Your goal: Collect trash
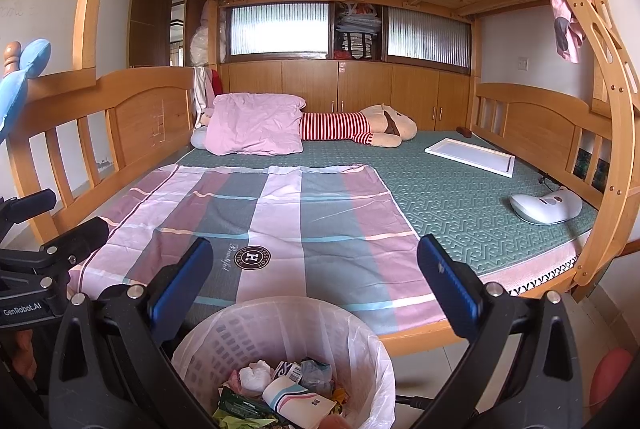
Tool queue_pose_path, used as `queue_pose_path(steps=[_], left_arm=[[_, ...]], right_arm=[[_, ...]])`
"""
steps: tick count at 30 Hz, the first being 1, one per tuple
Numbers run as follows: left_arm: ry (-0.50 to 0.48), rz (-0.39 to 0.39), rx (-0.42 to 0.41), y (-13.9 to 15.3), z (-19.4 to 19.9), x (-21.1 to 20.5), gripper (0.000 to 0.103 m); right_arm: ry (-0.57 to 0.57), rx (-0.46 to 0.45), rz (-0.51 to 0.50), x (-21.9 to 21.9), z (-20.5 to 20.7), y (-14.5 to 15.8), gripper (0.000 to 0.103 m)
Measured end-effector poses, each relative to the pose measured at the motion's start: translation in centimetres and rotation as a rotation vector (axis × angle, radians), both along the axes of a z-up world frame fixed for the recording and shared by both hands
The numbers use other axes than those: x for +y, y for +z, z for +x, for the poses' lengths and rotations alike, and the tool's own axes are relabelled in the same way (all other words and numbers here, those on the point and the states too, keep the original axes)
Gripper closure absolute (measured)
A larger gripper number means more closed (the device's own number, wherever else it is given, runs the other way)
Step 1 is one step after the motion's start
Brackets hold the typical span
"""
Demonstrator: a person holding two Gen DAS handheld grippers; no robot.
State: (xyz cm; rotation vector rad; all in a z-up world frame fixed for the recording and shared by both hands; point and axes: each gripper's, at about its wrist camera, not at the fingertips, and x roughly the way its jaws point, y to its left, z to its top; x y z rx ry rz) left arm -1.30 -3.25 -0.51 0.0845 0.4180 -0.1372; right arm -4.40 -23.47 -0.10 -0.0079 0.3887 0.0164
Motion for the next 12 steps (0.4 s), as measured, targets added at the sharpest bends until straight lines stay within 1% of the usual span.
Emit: queue_pose_path(steps=[12], left_arm=[[0.007, 0.003, 0.003, 0.02, 0.16, 0.12, 0.003]], right_arm=[[0.0, 0.001, 0.0, 0.02, 0.03, 0.04, 0.003]])
